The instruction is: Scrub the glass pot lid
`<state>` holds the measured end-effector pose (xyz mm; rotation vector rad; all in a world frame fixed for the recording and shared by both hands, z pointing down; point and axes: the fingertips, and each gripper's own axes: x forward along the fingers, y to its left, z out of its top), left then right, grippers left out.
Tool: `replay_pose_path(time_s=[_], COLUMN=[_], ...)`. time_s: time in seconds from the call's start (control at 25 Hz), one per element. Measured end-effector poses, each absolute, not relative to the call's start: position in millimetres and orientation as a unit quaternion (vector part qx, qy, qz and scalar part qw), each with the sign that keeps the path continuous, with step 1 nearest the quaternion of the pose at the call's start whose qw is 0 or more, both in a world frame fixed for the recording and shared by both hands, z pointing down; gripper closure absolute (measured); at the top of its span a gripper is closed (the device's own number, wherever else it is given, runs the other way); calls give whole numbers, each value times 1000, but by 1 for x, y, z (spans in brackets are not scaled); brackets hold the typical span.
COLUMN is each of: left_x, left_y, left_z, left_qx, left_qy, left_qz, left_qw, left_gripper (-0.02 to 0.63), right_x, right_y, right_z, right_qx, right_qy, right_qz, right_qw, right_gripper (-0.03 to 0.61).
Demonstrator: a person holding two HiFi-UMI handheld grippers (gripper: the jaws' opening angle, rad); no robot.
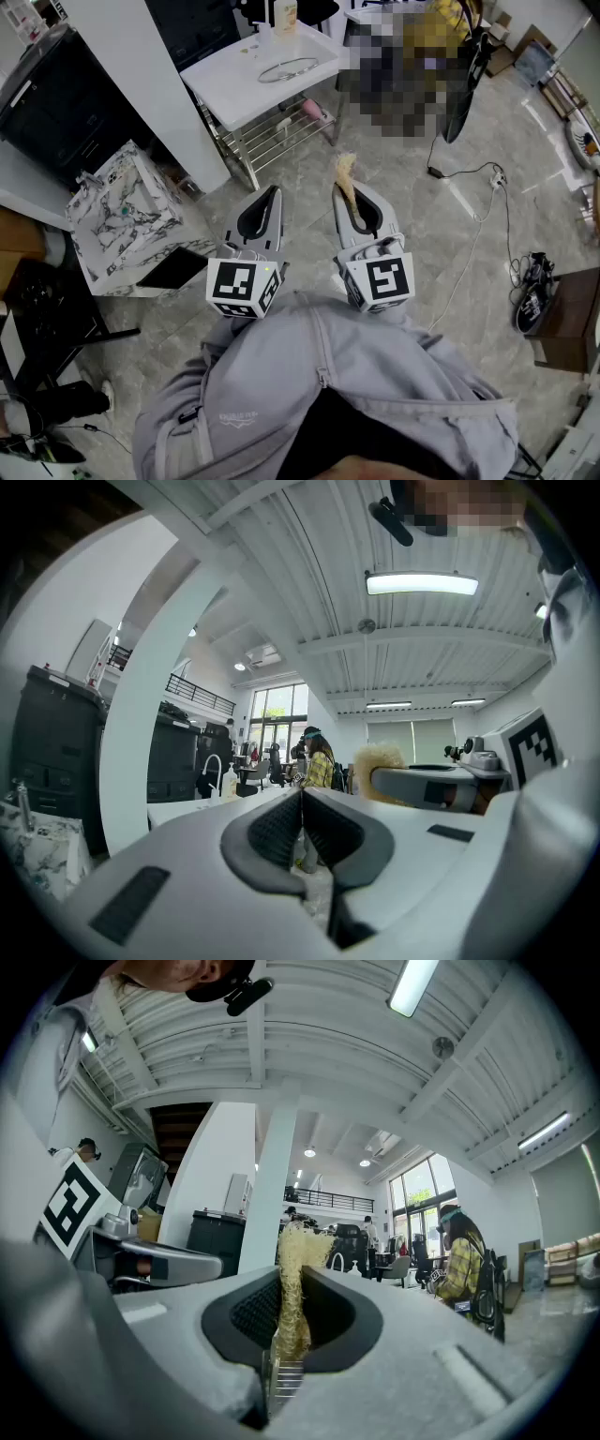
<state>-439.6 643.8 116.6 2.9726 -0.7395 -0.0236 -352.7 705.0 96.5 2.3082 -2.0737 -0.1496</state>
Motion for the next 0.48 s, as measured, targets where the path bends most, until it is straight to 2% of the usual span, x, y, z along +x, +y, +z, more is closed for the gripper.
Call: replay_pose_path(time_s=[0.48], left_x=[-403], left_y=[653], left_z=[115], left_qx=[967], left_qy=[-253], left_qz=[-8], left_qw=[34], left_gripper=[606], right_x=[-329], right_y=[705], right_z=[100], right_qx=[722], right_qy=[-690], right_qz=[-52], right_qw=[1], right_gripper=[543])
